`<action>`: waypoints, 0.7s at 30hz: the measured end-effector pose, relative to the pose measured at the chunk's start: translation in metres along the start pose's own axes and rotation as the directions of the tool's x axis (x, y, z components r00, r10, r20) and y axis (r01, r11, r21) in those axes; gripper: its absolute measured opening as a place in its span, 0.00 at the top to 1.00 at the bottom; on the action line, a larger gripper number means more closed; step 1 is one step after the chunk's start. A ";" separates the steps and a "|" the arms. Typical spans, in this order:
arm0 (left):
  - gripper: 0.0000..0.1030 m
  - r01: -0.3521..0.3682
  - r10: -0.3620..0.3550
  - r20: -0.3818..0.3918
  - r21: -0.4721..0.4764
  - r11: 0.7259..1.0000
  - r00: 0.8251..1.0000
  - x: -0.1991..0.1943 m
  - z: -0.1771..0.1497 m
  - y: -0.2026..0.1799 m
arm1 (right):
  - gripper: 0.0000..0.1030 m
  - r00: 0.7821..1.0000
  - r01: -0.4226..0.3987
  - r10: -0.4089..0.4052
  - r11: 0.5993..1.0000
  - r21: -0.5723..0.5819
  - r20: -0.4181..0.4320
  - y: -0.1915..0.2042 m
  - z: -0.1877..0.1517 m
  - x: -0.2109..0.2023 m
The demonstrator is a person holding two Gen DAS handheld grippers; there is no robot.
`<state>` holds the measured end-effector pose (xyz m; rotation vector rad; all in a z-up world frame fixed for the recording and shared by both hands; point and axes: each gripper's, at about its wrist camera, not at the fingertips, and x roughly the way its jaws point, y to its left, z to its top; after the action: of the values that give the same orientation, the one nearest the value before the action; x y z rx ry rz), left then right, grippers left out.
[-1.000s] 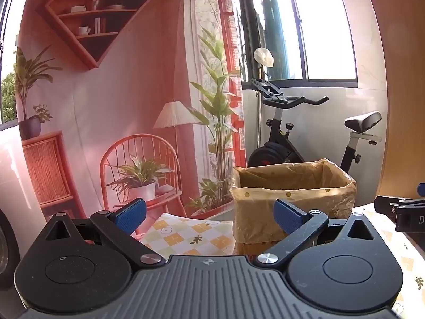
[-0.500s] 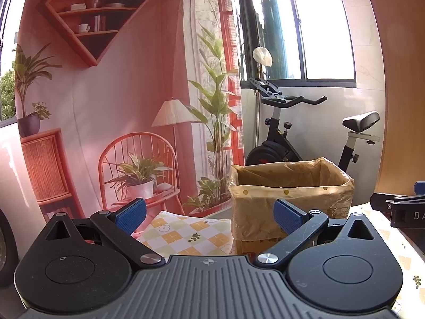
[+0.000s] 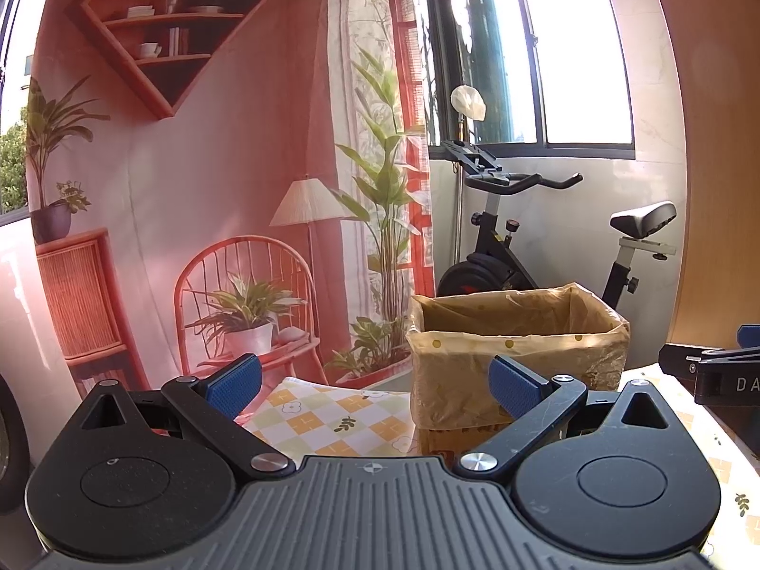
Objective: Organize snacks
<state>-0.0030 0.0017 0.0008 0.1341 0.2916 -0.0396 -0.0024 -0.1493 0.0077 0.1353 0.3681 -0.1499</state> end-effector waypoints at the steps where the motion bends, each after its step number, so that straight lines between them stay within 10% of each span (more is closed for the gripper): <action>1: 0.00 0.000 0.000 0.000 0.000 1.000 1.000 0.000 0.000 0.000 | 0.00 1.000 0.000 0.000 1.000 0.000 0.000 0.000 0.000 0.000; 21: 0.01 0.005 -0.005 0.004 -0.003 1.000 1.000 -0.002 -0.001 -0.001 | 0.00 1.000 -0.004 0.004 1.000 0.001 0.004 0.000 0.000 -0.002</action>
<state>-0.0050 0.0003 0.0006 0.1303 0.2881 -0.0441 -0.0042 -0.1493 0.0088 0.1370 0.3637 -0.1466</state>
